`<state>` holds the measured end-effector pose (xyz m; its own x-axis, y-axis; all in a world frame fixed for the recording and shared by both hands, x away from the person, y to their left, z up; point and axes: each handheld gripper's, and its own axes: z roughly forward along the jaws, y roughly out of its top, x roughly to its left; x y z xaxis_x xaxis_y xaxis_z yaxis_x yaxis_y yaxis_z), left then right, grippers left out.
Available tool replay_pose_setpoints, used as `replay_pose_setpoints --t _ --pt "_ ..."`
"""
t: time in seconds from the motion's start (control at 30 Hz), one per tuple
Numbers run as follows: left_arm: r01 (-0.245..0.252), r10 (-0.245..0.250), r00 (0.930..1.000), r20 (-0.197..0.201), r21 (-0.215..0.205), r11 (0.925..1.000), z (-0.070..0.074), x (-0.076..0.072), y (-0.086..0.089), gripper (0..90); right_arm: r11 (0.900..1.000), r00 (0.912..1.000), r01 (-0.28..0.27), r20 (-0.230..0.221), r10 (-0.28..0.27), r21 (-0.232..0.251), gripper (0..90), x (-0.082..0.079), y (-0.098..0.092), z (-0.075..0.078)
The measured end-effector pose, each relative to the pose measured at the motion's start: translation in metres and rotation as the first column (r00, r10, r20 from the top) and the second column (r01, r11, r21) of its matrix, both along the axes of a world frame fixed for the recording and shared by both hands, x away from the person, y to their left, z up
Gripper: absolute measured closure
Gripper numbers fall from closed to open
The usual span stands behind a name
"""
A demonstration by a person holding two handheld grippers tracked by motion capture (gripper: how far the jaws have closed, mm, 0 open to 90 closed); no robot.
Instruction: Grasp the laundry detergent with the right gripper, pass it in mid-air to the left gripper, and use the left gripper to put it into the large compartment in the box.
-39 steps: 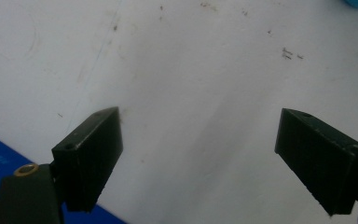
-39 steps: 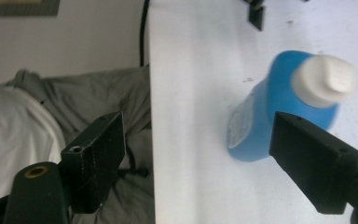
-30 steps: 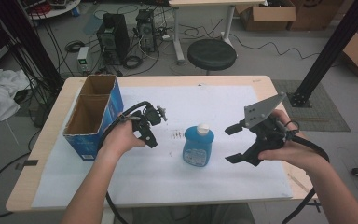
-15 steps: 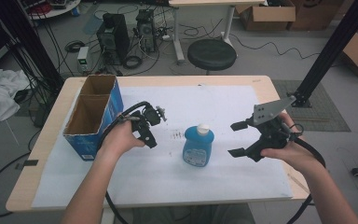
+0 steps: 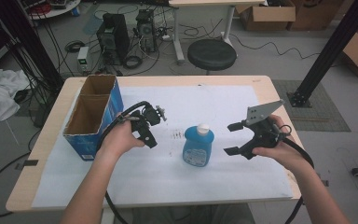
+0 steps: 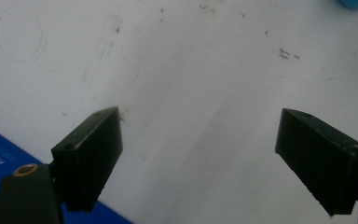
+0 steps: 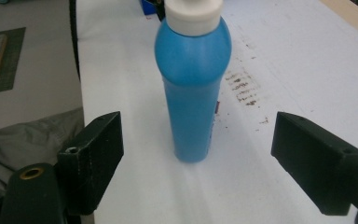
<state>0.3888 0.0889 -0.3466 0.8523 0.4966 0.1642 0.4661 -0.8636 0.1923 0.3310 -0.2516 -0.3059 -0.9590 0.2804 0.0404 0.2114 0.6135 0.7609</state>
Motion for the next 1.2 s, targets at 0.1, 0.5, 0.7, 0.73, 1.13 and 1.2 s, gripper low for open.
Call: replay_pose_setpoints --t 0.1,0.5,0.7,0.73,1.13,1.2 --pt "-0.001 0.001 1.0 0.002 -0.002 1.0 0.0 0.0 0.0 15.4 1.0 1.0 0.006 -0.002 -0.006 0.005 16.8 0.003 0.001 -0.005" --pt "0.004 -0.004 1.0 0.007 -0.003 1.0 0.0 -0.001 0.0 15.5 1.0 0.9998 0.016 -0.011 -0.016 0.004 16.9 0.009 0.014 -0.022" --pt "0.008 -0.008 0.9999 0.009 -0.011 0.9999 0.001 -0.002 0.0 15.5 1.0 0.9996 0.028 -0.004 -0.028 -0.003 16.9 0.011 0.022 -0.029" --pt "0.009 -0.009 0.9999 0.009 -0.01 0.9999 0.001 -0.002 0.0 15.5 1.0 0.9997 0.026 -0.003 -0.026 -0.005 16.9 0.012 0.023 -0.03" --pt "0.005 -0.004 0.9999 0.011 -0.013 0.9999 0.0 -0.002 0.002 15.5 1.0 0.9996 0.025 -0.009 -0.025 -0.005 17.7 0.015 0.039 -0.046" --pt "0.005 -0.004 0.9999 0.009 -0.009 1.0 -0.001 -0.002 0.002 15.5 1.0 0.9998 0.02 -0.007 -0.02 -0.019 17.6 0.015 0.045 -0.049"
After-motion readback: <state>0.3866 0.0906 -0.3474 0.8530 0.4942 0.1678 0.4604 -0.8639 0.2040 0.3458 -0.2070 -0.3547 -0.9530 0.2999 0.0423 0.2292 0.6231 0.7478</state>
